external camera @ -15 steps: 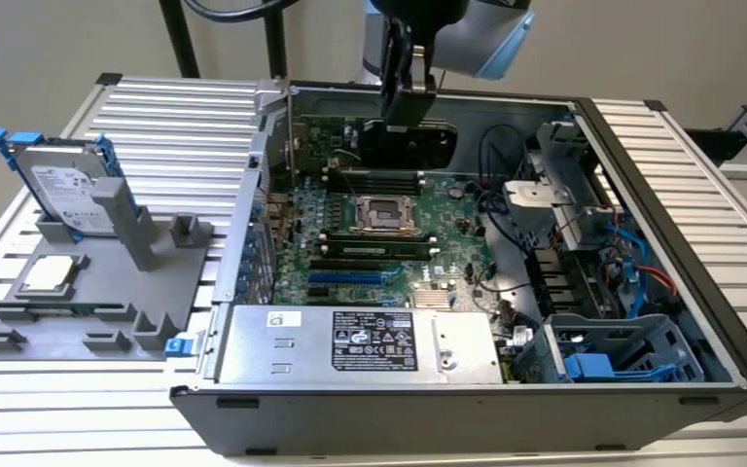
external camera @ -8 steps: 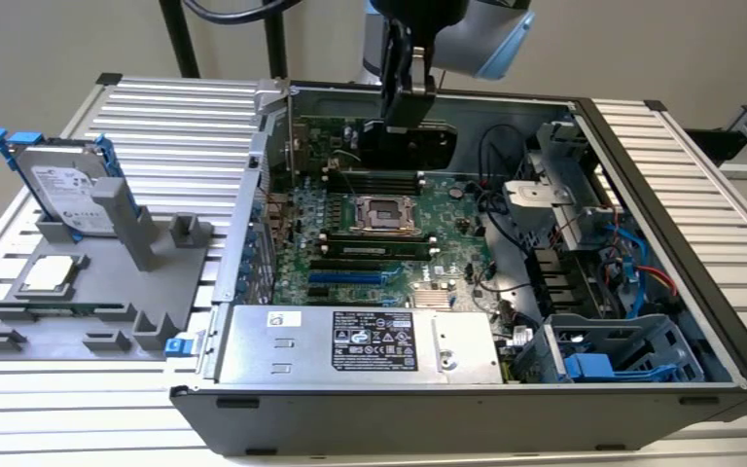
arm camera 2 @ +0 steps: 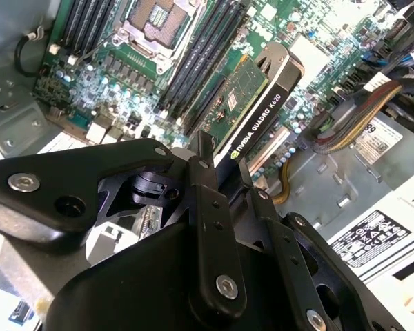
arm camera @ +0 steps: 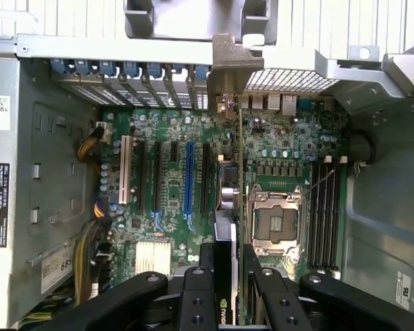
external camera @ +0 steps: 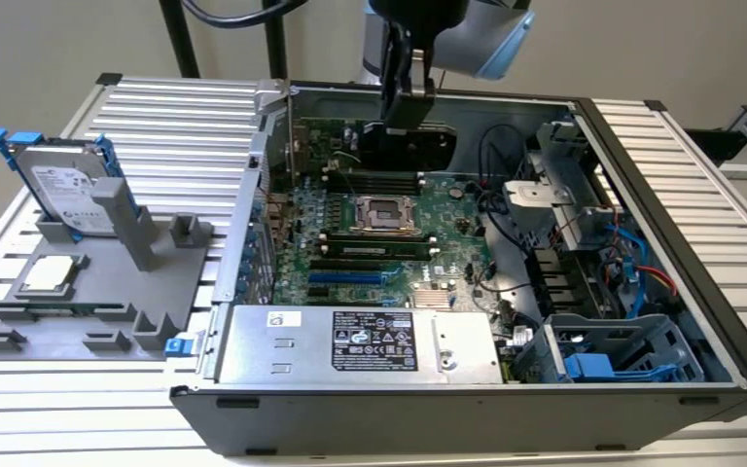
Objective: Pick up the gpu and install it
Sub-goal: 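Insert the gpu into the slot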
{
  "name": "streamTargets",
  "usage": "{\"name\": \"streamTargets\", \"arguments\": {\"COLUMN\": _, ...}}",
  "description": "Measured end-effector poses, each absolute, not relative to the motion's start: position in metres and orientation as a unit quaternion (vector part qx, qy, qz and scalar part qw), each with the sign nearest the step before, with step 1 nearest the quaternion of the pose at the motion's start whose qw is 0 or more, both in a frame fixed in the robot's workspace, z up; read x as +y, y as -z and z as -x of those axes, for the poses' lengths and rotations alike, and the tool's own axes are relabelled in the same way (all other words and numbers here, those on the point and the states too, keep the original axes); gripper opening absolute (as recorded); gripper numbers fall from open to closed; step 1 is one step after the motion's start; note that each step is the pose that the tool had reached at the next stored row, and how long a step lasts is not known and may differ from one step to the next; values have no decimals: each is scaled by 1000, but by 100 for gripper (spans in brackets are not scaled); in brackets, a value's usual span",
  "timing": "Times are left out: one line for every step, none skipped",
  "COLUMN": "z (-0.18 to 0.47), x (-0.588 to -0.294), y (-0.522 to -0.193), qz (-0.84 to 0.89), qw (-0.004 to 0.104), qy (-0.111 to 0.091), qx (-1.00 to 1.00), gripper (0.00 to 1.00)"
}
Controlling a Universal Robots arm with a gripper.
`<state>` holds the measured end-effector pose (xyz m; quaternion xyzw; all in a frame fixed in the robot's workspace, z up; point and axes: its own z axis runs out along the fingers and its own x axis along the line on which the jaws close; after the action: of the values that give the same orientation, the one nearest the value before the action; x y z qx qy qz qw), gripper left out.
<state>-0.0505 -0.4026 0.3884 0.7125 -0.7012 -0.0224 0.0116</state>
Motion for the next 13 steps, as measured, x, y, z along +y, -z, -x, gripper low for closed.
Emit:
{"name": "streamTargets", "arguments": {"z": 50, "x": -403, "y": -388, "qz": -713, "qw": 12, "qy": 22, "qx": -701, "gripper": 0}}
{"name": "streamTargets", "arguments": {"z": 50, "x": -403, "y": -388, "qz": -713, "qw": 12, "qy": 22, "qx": -701, "gripper": 0}}
{"name": "streamTargets", "arguments": {"z": 50, "x": -403, "y": -388, "qz": -713, "qw": 12, "qy": 22, "qx": -701, "gripper": 0}}
{"name": "streamTargets", "arguments": {"z": 50, "x": -403, "y": -387, "qz": -713, "qw": 12, "qy": 22, "qx": -701, "gripper": 0}}
{"name": "streamTargets", "arguments": {"z": 50, "x": -403, "y": -387, "qz": -713, "qw": 12, "qy": 22, "qx": -701, "gripper": 0}}
{"name": "streamTargets", "arguments": {"z": 50, "x": -403, "y": -387, "qz": -713, "qw": 12, "qy": 22, "qx": -701, "gripper": 0}}
{"name": "streamTargets", "arguments": {"z": 50, "x": -403, "y": -387, "qz": -713, "qw": 12, "qy": 22, "qx": -701, "gripper": 0}}
{"name": "streamTargets", "arguments": {"z": 50, "x": -403, "y": -386, "qz": -713, "qw": 12, "qy": 22, "qx": -701, "gripper": 0}}
{"name": "streamTargets", "arguments": {"z": 50, "x": -403, "y": -386, "qz": -713, "qw": 12, "qy": 22, "qx": -701, "gripper": 0}}
{"name": "streamTargets", "arguments": {"z": 50, "x": -403, "y": -386, "qz": -713, "qw": 12, "qy": 22, "qx": -701, "gripper": 0}}
{"name": "streamTargets", "arguments": {"z": 50, "x": -403, "y": -386, "qz": -713, "qw": 12, "qy": 22, "qx": -701, "gripper": 0}}
{"name": "streamTargets", "arguments": {"z": 50, "x": -403, "y": -386, "qz": -713, "qw": 12, "qy": 22, "qx": -701, "gripper": 0}}
{"name": "streamTargets", "arguments": {"z": 50, "x": -403, "y": -386, "qz": -713, "qw": 12, "qy": 22, "qx": -701, "gripper": 0}}
